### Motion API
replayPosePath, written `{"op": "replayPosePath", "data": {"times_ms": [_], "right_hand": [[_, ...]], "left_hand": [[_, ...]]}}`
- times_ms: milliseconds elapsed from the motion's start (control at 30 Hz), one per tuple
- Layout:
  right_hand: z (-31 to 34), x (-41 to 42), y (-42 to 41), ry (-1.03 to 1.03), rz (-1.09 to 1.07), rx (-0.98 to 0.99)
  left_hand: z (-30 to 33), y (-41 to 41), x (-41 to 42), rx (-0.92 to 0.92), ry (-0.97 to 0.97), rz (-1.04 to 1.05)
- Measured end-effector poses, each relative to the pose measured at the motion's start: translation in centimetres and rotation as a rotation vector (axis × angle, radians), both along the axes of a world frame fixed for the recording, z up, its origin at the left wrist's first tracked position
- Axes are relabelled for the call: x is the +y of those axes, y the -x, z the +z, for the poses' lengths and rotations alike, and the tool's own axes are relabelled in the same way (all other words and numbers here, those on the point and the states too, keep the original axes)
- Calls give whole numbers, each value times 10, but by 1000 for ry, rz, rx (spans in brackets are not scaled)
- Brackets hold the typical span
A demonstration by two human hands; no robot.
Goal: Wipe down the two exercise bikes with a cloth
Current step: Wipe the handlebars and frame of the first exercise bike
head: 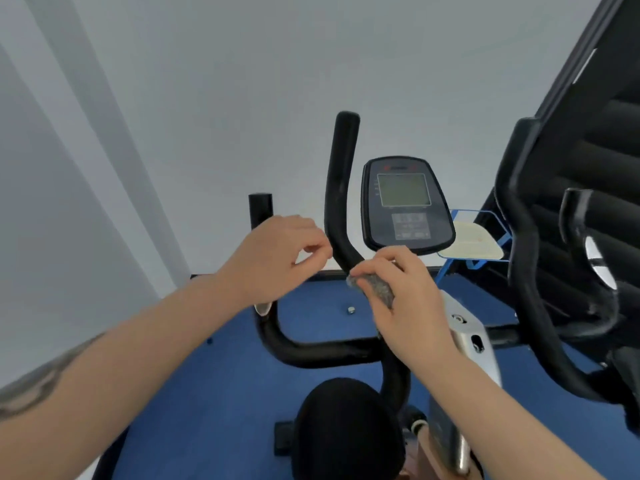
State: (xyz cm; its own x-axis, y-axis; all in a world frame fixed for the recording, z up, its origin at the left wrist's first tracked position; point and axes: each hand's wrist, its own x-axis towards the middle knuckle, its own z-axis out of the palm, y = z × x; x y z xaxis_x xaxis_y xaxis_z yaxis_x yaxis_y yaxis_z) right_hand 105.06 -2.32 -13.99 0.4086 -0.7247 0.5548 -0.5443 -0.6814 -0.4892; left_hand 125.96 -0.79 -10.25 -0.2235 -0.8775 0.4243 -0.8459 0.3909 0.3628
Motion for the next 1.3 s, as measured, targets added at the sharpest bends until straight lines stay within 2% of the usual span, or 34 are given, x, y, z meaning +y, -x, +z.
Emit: {"op": "replayPosePath", "data": {"times_ms": [200,367,500,667,867,1000,1133,1300], "right_hand": [[-5,-5,4,11,2,23],[1,-12,1,-28,13,6],[4,-12,5,-57,84,9],[17,-36,-28,-96,73,-64],[13,-30,-13,-67,100,-41],[18,-37,-39,-149,41,-180],[13,-25,-15,-102,84,-43],[41,-55,-41,-123,114,-15]], "left_hand": [[-3,-8,-38,-99,59,-87],[-14,-9,-38,14,219,-74],[-18,-8,-37,32,207,-33],[-17,-14,-38,10,195,-83],[-18,-11,-36,8,224,-83],[-14,-12,-34,-36,285,-96],[-12,0,-31,-169,345,-174],[-24,3,-25,-25,360,-133]]}}
